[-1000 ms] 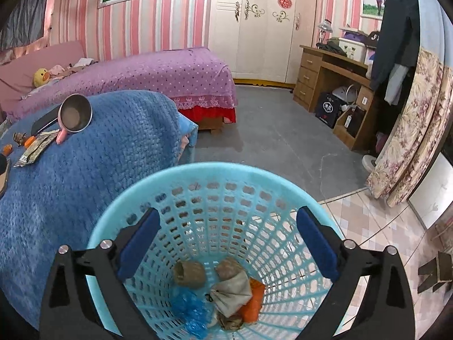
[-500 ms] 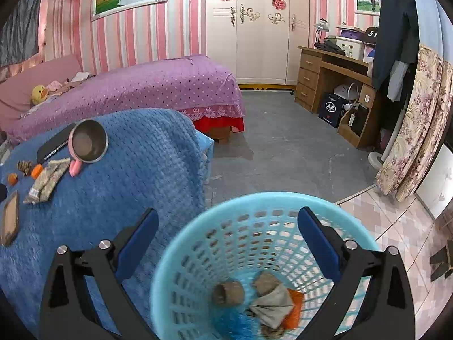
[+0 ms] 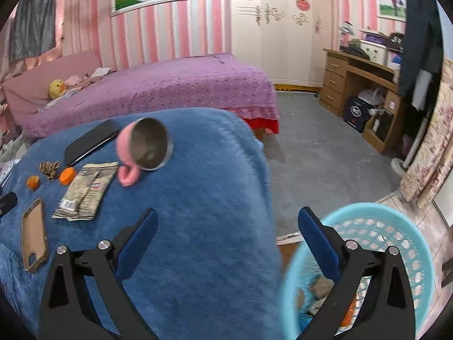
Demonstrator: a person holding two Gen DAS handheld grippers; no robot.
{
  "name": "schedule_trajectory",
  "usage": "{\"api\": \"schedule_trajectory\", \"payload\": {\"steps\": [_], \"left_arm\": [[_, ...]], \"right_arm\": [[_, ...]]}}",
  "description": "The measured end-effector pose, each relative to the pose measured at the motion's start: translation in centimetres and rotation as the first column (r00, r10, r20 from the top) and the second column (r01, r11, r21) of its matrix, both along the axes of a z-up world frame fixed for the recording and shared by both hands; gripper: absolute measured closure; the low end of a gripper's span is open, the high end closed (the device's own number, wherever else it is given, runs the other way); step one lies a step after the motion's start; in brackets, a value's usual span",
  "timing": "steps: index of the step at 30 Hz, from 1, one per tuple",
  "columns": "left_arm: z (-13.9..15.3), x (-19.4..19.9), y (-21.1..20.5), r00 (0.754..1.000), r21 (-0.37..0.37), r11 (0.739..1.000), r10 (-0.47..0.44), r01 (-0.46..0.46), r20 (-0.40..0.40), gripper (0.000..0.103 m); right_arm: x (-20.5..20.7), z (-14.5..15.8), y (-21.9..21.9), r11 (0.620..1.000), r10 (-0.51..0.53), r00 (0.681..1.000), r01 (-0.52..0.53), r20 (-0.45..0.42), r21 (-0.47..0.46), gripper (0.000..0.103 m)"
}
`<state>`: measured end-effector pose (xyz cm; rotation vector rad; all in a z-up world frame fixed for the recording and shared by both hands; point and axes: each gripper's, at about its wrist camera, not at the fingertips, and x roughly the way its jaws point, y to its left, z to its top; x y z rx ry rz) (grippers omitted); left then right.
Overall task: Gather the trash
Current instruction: 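Move both tools back to the bed toward the printed snack wrapper, then grasp the printed snack wrapper with the right tool while the left tool grasps the orange peel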
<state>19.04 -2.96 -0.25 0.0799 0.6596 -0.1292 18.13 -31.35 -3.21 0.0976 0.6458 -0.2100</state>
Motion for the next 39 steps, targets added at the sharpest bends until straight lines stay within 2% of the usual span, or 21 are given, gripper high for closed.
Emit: {"api": "schedule_trajectory", "payload": {"steps": [6,11,15,17,22,27,30,35,37,39], "left_arm": [[-0.8,1.9,4.4,0.997,-0.05,0.997,0.059,-0.061,-0.046,0.006],[-1.6,3.1,5.8,0.997,-0.009,0.998,0.064,-0.064,-0.045,0.006],[-1.8,4.0,6.4,0.998,0.015,0.998,0.054,-0.053,-0.038,0.006],[-2.0,4.5,6.9,0.998,0.028,0.998,0.054,-0.053,-0.034,0.006],[-3.3,5.8,8.9,0.992,-0.006,0.995,0.096,-0.097,-0.084,0.006],[-4.3,6.4,9.9,0.987,-0.006,0.993,0.116,-0.118,-0.108,0.006],[-4.7,6.6,9.8,0.986,0.019,0.992,0.123,-0.122,-0.109,0.006],[-5.2,7.1,9.5,0.984,0.033,0.992,0.125,-0.122,-0.123,0.006],[-5.3,7.3,9.5,0.983,0.039,0.991,0.128,-0.124,-0.128,0.006],[-5.4,7.3,9.5,0.982,0.04,0.991,0.135,-0.131,-0.13,0.006]], "right_arm": [[1.9,-0.2,4.2,0.999,0.042,0.999,-0.042,-0.006,-0.029,0.006],[2.8,-0.6,6.7,0.995,0.101,0.995,-0.102,-0.013,-0.016,0.006],[4.1,-1.0,9.3,0.983,0.17,0.985,-0.172,-0.035,-0.063,0.006],[4.8,-1.4,10.4,0.976,0.209,0.977,-0.211,-0.046,-0.054,0.006],[7.0,-3.2,12.4,0.963,0.265,0.958,-0.269,-0.109,-0.027,0.007],[8.1,-4.4,12.2,0.952,0.308,0.936,-0.303,-0.17,0.054,0.023],[8.3,-4.6,12.0,0.943,0.331,0.929,-0.32,-0.164,0.093,0.031],[8.2,-4.7,12.4,0.93,0.367,0.918,-0.356,-0.148,0.096,0.058],[8.3,-4.6,12.8,0.927,0.375,0.916,-0.366,-0.141,0.082,0.06],[8.0,-4.3,13.0,0.922,0.387,0.914,-0.381,-0.125,0.068,0.066]]}}
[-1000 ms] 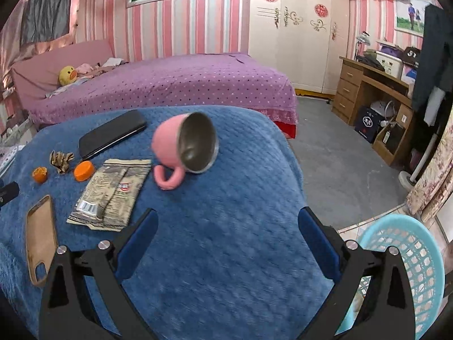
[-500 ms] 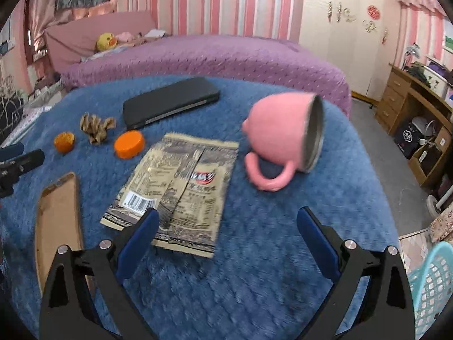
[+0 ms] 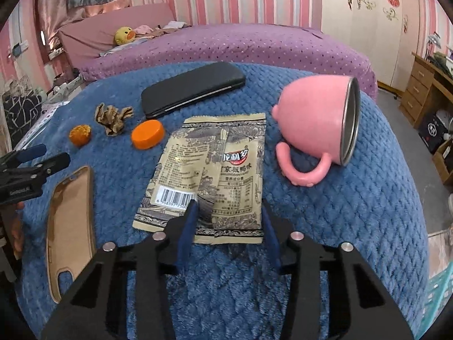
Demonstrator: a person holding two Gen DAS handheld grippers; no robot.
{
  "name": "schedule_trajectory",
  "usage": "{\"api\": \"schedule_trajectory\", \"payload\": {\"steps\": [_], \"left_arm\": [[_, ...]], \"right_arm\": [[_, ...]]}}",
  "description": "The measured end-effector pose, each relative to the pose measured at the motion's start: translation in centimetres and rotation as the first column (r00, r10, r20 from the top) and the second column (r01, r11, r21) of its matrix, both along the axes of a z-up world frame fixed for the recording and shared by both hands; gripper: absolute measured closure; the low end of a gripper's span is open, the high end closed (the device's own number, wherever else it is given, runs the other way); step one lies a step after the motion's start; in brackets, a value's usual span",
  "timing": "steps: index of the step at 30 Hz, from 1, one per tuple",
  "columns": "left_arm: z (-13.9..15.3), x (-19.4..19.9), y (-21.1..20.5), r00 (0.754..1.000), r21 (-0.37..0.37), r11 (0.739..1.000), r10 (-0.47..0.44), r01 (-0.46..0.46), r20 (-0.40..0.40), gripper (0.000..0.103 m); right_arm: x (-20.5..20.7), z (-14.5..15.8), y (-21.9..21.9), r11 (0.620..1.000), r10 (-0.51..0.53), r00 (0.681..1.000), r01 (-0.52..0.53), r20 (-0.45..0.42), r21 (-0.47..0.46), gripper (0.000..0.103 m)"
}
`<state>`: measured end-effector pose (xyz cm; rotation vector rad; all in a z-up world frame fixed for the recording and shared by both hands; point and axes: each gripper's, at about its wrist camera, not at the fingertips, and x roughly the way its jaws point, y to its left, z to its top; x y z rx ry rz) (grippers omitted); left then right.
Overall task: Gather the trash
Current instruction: 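Grasp the printed snack wrapper with the right tool while the left tool grasps the orange peel, then carry the snack wrapper and orange peel over the blue basket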
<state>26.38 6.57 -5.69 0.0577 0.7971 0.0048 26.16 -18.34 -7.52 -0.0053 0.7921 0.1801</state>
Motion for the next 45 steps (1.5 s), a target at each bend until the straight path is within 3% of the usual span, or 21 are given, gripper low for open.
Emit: {"api": "schedule_trajectory", "payload": {"steps": [2,11,16,20,22,24,25,27,30,45], "left_arm": [[0.0,0.1,0.1,1.0,-0.005,1.0,0.008,-0.008,0.0,0.006],[0.2,1.2,0.5,1.0,-0.021,0.999,0.027,-0.027,-0.007,0.009],[0.4,2.8,0.4,0.999,-0.048,0.998,0.034,-0.034,0.001,0.011],[0.0,4.3,0.7,0.999,-0.076,0.996,0.046,-0.048,-0.021,0.019],[-0.4,4.9,0.9,0.998,-0.091,0.994,0.052,-0.055,-0.035,0.027],[-1.0,5.3,0.7,0.997,-0.1,0.994,0.04,-0.046,-0.063,0.048],[-1.1,5.4,0.7,0.997,-0.093,0.995,0.041,-0.048,-0.07,0.051],[-0.9,5.2,0.4,0.998,-0.108,0.994,0.008,-0.014,-0.058,0.072],[-0.7,4.8,0.0,0.999,-0.099,0.995,-0.011,0.007,-0.044,0.077],[3.0,0.0,-1.9,0.998,-0.032,0.999,0.002,0.0,0.059,0.079]], "right_arm": [[-0.5,0.5,0.3,1.0,0.01,0.999,-0.009,0.036,-0.025,0.096],[-1.5,2.5,0.1,0.997,0.049,0.989,-0.042,0.137,-0.057,0.097],[-1.8,2.8,-1.0,0.997,0.052,0.989,-0.044,0.142,-0.059,0.097],[-1.6,2.6,-1.7,0.998,0.042,0.99,-0.035,0.133,-0.054,0.097],[-1.6,2.6,-1.9,0.998,0.044,0.991,-0.037,0.128,-0.057,0.097],[-1.9,2.5,-2.0,0.997,0.05,0.99,-0.041,0.128,-0.071,0.097],[-1.9,2.4,-2.1,0.996,0.051,0.99,-0.042,0.129,-0.074,0.097],[-2.0,2.4,-2.5,0.997,0.047,0.991,-0.039,0.125,-0.062,0.097],[-2.1,2.2,-2.4,0.997,0.048,0.992,-0.041,0.121,-0.063,0.097],[-4.0,3.7,-2.5,0.998,0.062,0.981,-0.057,0.182,-0.033,0.097]]}}
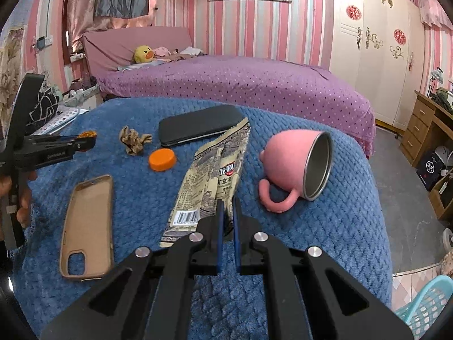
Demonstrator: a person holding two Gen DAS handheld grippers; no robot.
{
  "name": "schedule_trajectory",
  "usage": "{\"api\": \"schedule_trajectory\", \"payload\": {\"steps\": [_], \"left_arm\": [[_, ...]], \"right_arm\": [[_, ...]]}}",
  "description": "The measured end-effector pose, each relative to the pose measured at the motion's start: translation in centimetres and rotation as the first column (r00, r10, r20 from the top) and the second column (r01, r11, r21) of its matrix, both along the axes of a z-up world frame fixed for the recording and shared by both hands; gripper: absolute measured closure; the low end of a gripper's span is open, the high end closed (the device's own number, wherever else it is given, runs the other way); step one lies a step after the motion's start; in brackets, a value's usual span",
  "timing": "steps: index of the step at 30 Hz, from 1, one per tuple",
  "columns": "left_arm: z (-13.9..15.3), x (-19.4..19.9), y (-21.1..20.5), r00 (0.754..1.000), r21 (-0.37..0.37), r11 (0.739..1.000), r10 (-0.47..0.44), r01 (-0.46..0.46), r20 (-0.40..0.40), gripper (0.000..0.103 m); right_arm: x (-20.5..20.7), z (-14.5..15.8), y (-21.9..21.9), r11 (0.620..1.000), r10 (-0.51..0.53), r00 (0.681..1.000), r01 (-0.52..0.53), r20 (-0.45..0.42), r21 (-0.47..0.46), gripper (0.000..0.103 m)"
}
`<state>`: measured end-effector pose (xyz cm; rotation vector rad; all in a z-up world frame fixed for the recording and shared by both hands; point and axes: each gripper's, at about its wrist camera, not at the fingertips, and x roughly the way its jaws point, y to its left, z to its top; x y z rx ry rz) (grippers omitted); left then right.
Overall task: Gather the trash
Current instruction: 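Carry the snack wrapper and orange peel over the blue basket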
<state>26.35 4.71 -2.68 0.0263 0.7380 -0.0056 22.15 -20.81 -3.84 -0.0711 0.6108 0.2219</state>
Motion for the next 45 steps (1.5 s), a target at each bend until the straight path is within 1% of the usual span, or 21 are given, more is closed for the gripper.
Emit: {"api": "schedule_trajectory", "payload": {"steps": [7,12,15,17,21,27,30,31,37,40,45], "left_arm": [[1.2,-1.9,-2.8,0.999,0.012,1.0,-0.023,0.023,0.033,0.079],[1.7,-3.2,-5.7,0.996,0.002,0.997,-0.075,0.075,0.043,0.079],[2.0,-4.2,-7.8,0.992,0.005,0.994,-0.113,0.113,0.055,0.079],[2.1,-4.9,-9.3,0.989,-0.007,0.99,-0.138,0.138,0.059,0.079],[2.2,-6.1,-12.8,0.982,-0.031,0.982,-0.182,0.184,0.051,0.079],[2.7,-8.4,-18.3,0.967,-0.069,0.966,-0.243,0.248,0.07,0.079],[2.9,-9.7,-21.8,0.954,-0.065,0.954,-0.287,0.293,0.083,0.079],[2.9,-10.4,-23.4,0.948,-0.063,0.948,-0.307,0.313,0.089,0.079],[2.2,-12.6,-29.4,0.916,-0.067,0.915,-0.392,0.397,0.085,0.079],[1.8,-13.6,-32.0,0.899,-0.078,0.897,-0.431,0.436,0.076,0.079],[0.0,-15.4,-37.1,0.862,-0.085,0.857,-0.506,0.507,0.037,0.079]], "right_arm": [[-1.8,1.5,-2.2,1.0,-0.013,1.0,0.012,0.027,0.02,0.097],[-3.4,2.6,-4.3,0.999,-0.03,0.998,0.028,0.046,0.036,0.097],[-4.5,3.2,-5.7,0.998,-0.04,0.998,0.038,0.057,0.04,0.097],[-5.1,3.7,-6.4,0.998,-0.049,0.997,0.046,0.063,0.042,0.097],[-7.0,4.5,-9.6,0.995,-0.083,0.994,0.079,0.075,0.052,0.097],[-9.6,5.3,-14.1,0.987,-0.151,0.985,0.146,0.082,0.062,0.097],[-11.3,5.4,-17.2,0.978,-0.202,0.975,0.196,0.088,0.077,0.097],[-11.8,5.3,-17.9,0.975,-0.215,0.973,0.209,0.088,0.073,0.097],[-15.2,4.7,-23.4,0.952,-0.306,0.948,0.302,0.085,0.056,0.097],[-16.8,4.2,-26.0,0.936,-0.352,0.933,0.348,0.077,0.056,0.097],[-18.7,3.1,-29.7,0.913,-0.406,0.913,0.403,0.05,0.056,0.097]]}}
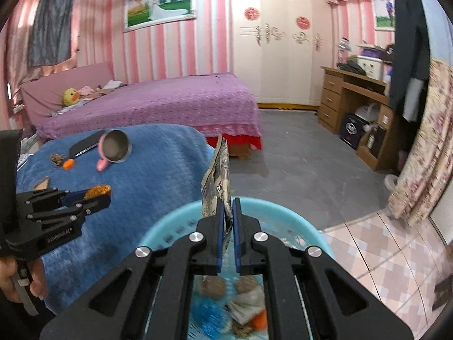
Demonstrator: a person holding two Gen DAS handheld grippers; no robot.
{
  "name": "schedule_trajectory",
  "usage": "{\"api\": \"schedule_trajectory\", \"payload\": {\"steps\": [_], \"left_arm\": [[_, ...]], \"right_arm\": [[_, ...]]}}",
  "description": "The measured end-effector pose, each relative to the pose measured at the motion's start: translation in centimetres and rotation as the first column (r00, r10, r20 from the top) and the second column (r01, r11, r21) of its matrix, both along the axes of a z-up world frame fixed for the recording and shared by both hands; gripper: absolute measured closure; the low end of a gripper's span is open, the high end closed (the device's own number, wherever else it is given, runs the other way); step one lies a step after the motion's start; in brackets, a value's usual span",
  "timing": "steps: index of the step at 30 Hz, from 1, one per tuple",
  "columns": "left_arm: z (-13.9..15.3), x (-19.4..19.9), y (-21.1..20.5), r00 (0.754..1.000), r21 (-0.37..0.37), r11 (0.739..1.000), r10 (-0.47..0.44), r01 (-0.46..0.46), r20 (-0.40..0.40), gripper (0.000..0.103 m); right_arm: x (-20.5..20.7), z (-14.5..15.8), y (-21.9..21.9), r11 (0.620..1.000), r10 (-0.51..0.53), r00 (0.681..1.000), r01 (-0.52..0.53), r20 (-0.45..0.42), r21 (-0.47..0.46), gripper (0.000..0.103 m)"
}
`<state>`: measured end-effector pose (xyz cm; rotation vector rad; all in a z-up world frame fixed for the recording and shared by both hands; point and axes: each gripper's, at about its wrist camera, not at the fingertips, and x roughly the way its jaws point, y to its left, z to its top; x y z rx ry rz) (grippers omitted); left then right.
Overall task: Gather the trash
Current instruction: 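Carry the snack wrapper and orange peel over the blue basket, then open the left tool to drop the orange peel while the right tool drops the wrapper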
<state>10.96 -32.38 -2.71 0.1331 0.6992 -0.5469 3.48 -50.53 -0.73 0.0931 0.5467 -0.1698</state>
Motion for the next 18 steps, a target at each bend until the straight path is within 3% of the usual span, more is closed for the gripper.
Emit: {"api": "schedule_trajectory", "payload": {"steps": [10,12,18], "left_arm": [[-0.9,-1.8,-6.9,0.997,0.015,0.997,-0.077,0.077,-0.024,0.075],[-0.9,-1.8,-7.3,0.997,0.019,0.997,-0.073,0.074,-0.021,0.057],[-0.4,-1.0,-6.0,0.999,0.039,0.999,-0.033,0.032,0.012,0.028]], "right_arm": [[-0.8,-1.4,-4.1,0.996,-0.081,0.996,0.082,-0.032,0.028,0.097],[-0.8,-1.6,-3.8,0.996,-0.082,0.996,0.083,-0.037,0.024,0.097],[-0.7,-1.8,-3.3,0.997,-0.079,0.996,0.08,-0.047,0.018,0.097]]}}
